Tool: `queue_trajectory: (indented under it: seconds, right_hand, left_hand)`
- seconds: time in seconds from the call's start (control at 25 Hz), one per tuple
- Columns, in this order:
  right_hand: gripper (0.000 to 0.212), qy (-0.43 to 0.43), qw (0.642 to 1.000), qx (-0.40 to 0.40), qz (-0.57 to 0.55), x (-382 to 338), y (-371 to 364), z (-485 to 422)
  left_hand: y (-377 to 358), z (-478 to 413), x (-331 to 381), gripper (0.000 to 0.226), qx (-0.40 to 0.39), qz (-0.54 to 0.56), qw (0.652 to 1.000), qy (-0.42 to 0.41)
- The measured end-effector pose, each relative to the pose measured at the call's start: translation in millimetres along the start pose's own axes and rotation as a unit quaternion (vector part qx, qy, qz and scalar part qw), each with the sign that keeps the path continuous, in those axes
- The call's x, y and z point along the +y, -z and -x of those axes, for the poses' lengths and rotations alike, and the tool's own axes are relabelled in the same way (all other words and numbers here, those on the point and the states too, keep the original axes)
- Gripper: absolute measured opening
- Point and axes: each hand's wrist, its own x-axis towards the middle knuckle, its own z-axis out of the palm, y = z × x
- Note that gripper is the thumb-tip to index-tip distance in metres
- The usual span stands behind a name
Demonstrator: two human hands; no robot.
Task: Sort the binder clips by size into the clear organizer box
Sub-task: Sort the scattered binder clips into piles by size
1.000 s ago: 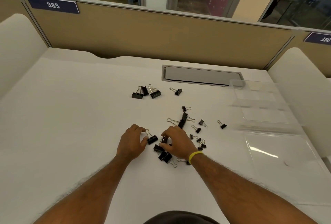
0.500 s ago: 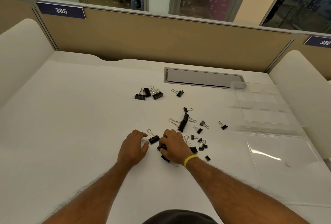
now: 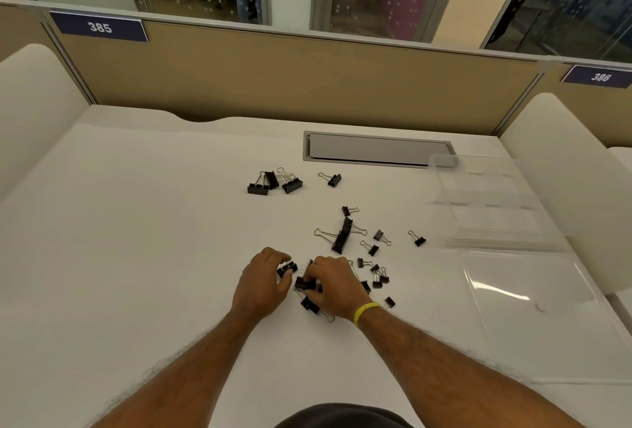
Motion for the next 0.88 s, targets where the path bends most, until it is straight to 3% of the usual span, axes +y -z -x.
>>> queue_trajectory:
  seconds: [0.16, 0.36, 0.52, 0.88]
  right_hand:
    - [0.03, -0.057, 0.996, 0.066, 0.001, 17, 12, -13]
    - [0.051, -0.163, 0.985, 0.038, 0.032, 51, 25, -38]
    - [0.045, -0.161, 0.986, 0.012, 0.05, 57, 20, -35]
    - [0.049, -0.16, 0.983, 0.05, -0.077, 50, 23, -50]
  left_hand:
    - [1, -2, 0, 0.026, -0.003, 0.001, 1.0, -0.002]
    - [8, -5, -9, 0.027, 0.006, 0.003, 1.0, 0.012]
    - [10, -8, -11, 0.027, 0.005, -0.001, 1.0, 0.014]
    - [8, -33, -32, 0.026, -0.013, -0.045, 0.999, 0.005]
